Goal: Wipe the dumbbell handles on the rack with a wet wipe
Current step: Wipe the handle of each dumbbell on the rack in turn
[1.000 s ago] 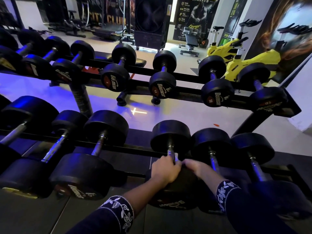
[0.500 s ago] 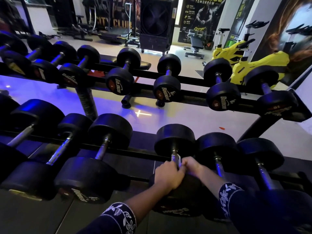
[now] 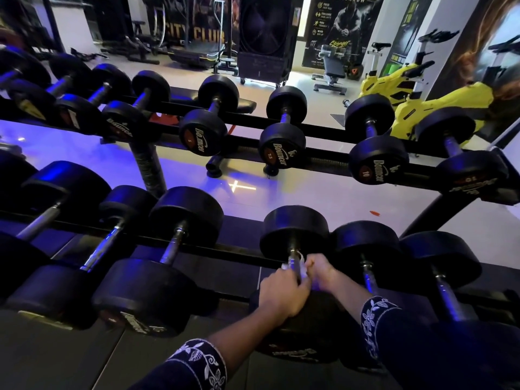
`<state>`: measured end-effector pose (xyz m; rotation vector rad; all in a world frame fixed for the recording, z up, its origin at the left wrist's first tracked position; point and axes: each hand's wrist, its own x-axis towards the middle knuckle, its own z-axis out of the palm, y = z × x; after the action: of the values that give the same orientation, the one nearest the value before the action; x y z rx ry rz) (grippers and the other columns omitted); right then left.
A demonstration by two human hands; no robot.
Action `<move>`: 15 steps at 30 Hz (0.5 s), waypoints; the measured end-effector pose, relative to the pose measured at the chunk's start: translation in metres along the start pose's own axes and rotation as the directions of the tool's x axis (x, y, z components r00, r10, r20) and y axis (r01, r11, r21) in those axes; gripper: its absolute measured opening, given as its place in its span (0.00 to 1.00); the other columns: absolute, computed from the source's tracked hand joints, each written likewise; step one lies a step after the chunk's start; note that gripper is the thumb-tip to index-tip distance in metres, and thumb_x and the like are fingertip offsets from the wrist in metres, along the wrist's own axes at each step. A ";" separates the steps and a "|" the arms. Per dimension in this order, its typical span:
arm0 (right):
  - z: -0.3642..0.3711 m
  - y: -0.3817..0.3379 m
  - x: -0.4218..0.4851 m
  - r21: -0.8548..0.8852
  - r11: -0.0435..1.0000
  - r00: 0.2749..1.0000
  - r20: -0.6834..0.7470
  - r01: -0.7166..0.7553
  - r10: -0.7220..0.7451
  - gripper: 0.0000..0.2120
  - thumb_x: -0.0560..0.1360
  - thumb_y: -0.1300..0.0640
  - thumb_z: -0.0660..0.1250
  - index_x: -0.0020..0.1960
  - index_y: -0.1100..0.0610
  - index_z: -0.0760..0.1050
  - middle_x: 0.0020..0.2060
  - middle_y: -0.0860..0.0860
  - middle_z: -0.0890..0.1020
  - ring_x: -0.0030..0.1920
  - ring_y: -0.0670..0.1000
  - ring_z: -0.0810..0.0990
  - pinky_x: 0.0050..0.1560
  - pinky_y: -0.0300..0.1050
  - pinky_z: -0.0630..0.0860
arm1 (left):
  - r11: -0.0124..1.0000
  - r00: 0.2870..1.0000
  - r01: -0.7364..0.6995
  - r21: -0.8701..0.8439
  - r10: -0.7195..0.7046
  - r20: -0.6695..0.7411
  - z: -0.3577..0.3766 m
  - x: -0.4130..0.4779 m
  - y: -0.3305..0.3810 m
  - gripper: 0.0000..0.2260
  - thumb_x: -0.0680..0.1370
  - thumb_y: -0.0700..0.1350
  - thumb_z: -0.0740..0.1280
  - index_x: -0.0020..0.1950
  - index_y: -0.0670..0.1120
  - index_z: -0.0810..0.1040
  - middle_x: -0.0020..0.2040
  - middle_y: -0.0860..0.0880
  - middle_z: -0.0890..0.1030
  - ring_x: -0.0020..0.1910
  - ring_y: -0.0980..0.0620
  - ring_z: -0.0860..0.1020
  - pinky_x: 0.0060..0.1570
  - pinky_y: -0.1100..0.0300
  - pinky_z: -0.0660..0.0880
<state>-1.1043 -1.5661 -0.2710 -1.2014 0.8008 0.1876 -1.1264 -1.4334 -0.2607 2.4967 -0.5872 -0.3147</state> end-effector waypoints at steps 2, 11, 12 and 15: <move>0.012 -0.014 -0.013 0.119 0.993 1.000 0.008 0.010 -0.011 0.16 0.58 0.63 0.49 0.14 0.62 0.67 0.15 0.57 0.70 0.14 0.51 0.70 0.26 0.40 0.70 | 1.000 1.000 -0.001 -0.011 0.001 0.002 0.000 0.000 0.000 0.21 0.80 0.58 0.57 0.50 0.43 0.80 0.51 0.41 0.82 0.53 0.40 0.79 0.51 0.51 0.73; -0.019 0.018 0.013 -0.227 0.974 0.999 0.024 -0.021 0.027 0.17 0.66 0.64 0.56 0.19 0.60 0.70 0.17 0.52 0.70 0.18 0.48 0.70 0.25 0.38 0.66 | 1.000 1.000 0.009 -0.003 -0.009 -0.004 0.001 0.001 0.000 0.24 0.79 0.60 0.55 0.50 0.41 0.81 0.51 0.40 0.82 0.53 0.39 0.79 0.52 0.50 0.74; -0.018 0.014 0.011 -0.242 0.970 1.000 0.014 -0.023 0.027 0.16 0.66 0.65 0.56 0.20 0.61 0.70 0.17 0.53 0.71 0.18 0.49 0.71 0.24 0.37 0.68 | 1.000 1.000 0.005 -0.007 -0.005 -0.003 0.001 0.001 0.000 0.23 0.79 0.59 0.56 0.50 0.42 0.81 0.51 0.40 0.82 0.53 0.39 0.79 0.52 0.50 0.74; -0.016 0.006 0.011 -0.321 0.947 1.000 0.005 0.012 -0.011 0.21 0.74 0.73 0.51 0.28 0.62 0.73 0.19 0.53 0.74 0.18 0.46 0.73 0.22 0.34 0.70 | 1.000 1.000 0.004 -0.012 -0.004 -0.007 -0.001 -0.001 0.000 0.22 0.80 0.57 0.57 0.50 0.42 0.81 0.51 0.40 0.81 0.54 0.39 0.79 0.51 0.51 0.73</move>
<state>-1.1069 -1.5813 -0.2847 -1.5118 0.7796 0.3196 -1.1274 -1.4328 -0.2599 2.4869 -0.5763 -0.3092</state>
